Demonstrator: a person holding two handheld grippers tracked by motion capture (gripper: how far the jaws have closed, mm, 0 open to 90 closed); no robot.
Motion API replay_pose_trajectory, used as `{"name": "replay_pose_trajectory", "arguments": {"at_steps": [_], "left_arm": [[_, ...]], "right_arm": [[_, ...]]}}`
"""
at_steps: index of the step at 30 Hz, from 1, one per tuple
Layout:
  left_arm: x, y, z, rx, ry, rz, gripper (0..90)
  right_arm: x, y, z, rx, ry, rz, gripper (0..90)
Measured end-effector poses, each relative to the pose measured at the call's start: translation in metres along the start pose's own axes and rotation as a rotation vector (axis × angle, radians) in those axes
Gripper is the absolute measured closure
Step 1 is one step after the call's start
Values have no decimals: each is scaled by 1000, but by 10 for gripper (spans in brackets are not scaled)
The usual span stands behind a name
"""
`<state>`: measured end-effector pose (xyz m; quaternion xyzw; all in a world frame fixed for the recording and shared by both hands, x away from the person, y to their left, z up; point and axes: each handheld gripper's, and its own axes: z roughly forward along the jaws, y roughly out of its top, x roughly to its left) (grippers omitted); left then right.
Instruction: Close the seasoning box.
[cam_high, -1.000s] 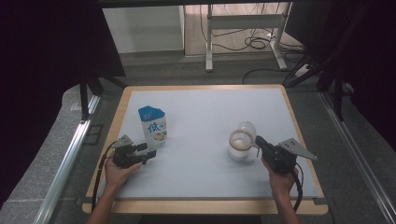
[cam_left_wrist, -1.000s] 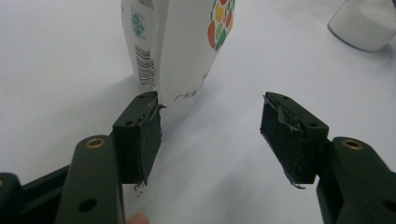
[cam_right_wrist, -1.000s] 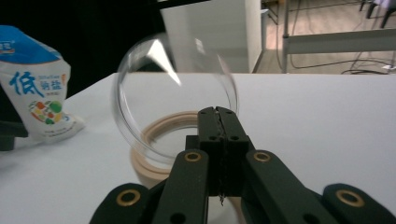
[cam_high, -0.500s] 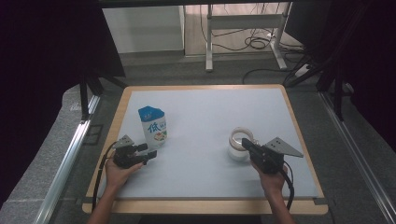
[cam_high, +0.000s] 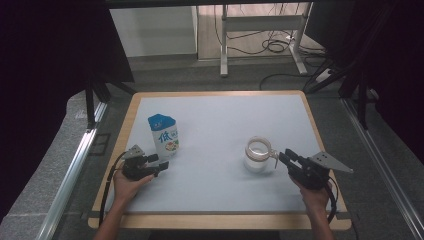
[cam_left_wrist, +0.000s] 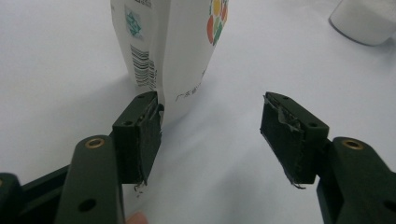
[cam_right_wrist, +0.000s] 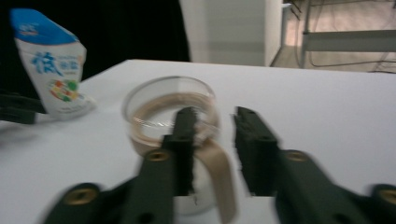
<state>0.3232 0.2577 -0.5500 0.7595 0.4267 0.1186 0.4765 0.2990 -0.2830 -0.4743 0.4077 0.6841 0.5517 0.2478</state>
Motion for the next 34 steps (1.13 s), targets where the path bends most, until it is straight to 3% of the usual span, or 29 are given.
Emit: {"name": "replay_pose_trajectory", "arguments": {"at_steps": [4,10,15,23,31,34], "left_arm": [[-1,0,0,3,1,8,376],[-2,0,1,9,5,7,374],[-2,0,2,11,8,10,373],[-3,0,2,11,13,11,369],[-4,0,3,19,24,20,356],[-7,1,5,39,47,35,336]], "right_arm": [[-16,-8,-4,26,-35,8,492],[-37,-26,1,111,-53,7,394],[-47,-38,10,180,-69,-5,345],[-51,-41,11,194,-76,14,324],[-49,-41,14,225,-82,-6,299],[-48,-41,16,240,-84,-20,291]]}}
